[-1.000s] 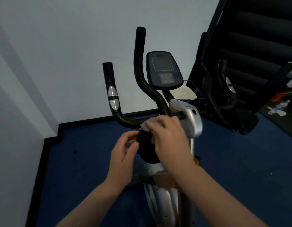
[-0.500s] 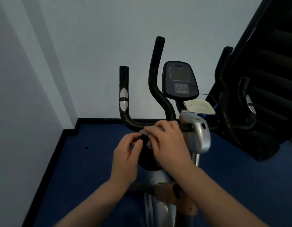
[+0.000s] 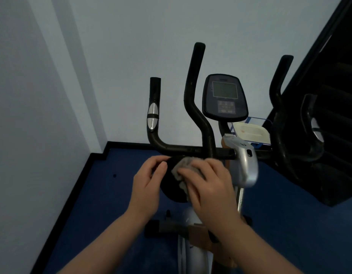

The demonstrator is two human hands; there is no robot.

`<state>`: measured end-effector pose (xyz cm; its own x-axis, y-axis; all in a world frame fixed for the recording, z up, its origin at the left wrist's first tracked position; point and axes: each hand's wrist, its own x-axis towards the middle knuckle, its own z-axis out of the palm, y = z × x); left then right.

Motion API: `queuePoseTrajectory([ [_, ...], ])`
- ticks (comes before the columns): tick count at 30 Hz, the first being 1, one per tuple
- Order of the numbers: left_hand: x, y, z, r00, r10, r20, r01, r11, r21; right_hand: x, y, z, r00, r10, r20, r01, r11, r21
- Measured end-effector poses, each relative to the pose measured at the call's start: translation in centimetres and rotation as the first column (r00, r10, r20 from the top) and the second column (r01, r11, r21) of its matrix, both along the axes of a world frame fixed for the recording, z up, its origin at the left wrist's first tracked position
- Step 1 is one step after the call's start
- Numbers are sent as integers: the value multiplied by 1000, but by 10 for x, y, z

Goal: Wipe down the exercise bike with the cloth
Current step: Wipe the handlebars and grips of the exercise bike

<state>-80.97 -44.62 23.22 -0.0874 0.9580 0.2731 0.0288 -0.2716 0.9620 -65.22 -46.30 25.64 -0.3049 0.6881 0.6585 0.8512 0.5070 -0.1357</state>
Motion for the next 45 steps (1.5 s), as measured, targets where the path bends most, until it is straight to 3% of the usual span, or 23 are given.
queuePoseTrajectory([
  [5,1,-1,-1,1000,15,5,-15,1000,3,8,14,8,986,136,93,-137,991,2],
  [11,-2,-1,1,1000,-22,-9,22,1000,-13,10,14,2,970,239,-47,-241,969,-56],
  [16,-5,0,1,999,-35,-21,34,999,-43,40,12,15,884,400,242,-361,913,-192],
  [18,-5,0,2,999,-26,-25,26,999,-35,35,25,33,857,453,248,-424,891,-163],
  [23,-3,-1,4,1000,-13,-17,12,999,-32,10,35,44,963,267,27,-262,957,-121],
  [26,-3,0,2,1000,-26,-13,25,999,-34,14,16,28,971,214,108,-203,974,-101],
  [29,-5,1,0,999,-46,-15,45,999,-24,23,8,32,931,287,224,-265,956,-125],
  [34,-8,4,-1,997,-73,-35,73,997,-5,-6,22,41,986,165,35,-159,979,-129],
  [36,-8,3,-2,997,-71,-20,71,997,-8,-9,10,28,991,121,64,-113,987,-114],
  [40,-6,2,-5,999,-50,-21,50,999,-4,11,-10,17,959,226,171,-207,971,-124],
  [45,-2,1,-5,1000,-20,12,20,1000,23,-11,13,28,967,221,-126,-229,972,-59],
])
